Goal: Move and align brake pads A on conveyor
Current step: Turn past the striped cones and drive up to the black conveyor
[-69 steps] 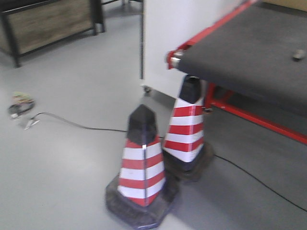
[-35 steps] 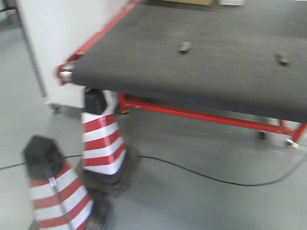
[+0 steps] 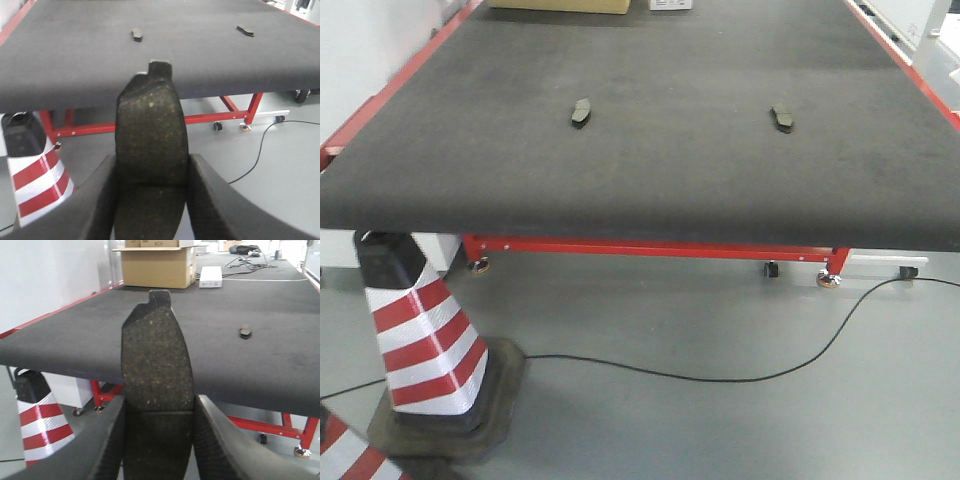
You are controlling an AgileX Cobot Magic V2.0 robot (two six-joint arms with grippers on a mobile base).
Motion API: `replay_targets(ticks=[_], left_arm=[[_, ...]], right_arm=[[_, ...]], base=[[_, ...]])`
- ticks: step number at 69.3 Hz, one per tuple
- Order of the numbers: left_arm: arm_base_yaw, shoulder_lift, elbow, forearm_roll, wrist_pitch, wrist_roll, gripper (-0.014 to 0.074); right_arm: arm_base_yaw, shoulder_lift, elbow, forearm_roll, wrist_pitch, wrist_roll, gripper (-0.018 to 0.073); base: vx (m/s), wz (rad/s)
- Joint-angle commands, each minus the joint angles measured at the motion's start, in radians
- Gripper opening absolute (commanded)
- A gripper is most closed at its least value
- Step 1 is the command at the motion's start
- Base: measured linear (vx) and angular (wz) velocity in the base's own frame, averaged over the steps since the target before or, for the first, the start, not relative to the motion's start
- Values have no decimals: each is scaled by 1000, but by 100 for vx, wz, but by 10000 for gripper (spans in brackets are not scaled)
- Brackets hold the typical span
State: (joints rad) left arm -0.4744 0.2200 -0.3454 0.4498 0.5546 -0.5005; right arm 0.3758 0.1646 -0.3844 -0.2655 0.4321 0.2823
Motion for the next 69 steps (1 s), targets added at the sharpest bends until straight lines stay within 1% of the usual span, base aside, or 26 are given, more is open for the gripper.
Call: replay_targets(ticks=[1,18,46,69], left_arm=[[-3,10,-29,19,-88,-5,-6],[-3,10,-29,19,-88,-5,-6],[-3,11,-29,19,-88,-5,-6],[-3,11,-29,19,-88,-5,-6]], right_arm=[[-4,11,-28,-22,-101,-8,-4],[-4,11,-28,-22,-101,-8,-4],[-4,11,-28,-22,-99,-8,-4],[-4,11,-28,-22,-99,-8,-4]], base=[[21,-13],[28,-4],[38,-2],[36,-11]])
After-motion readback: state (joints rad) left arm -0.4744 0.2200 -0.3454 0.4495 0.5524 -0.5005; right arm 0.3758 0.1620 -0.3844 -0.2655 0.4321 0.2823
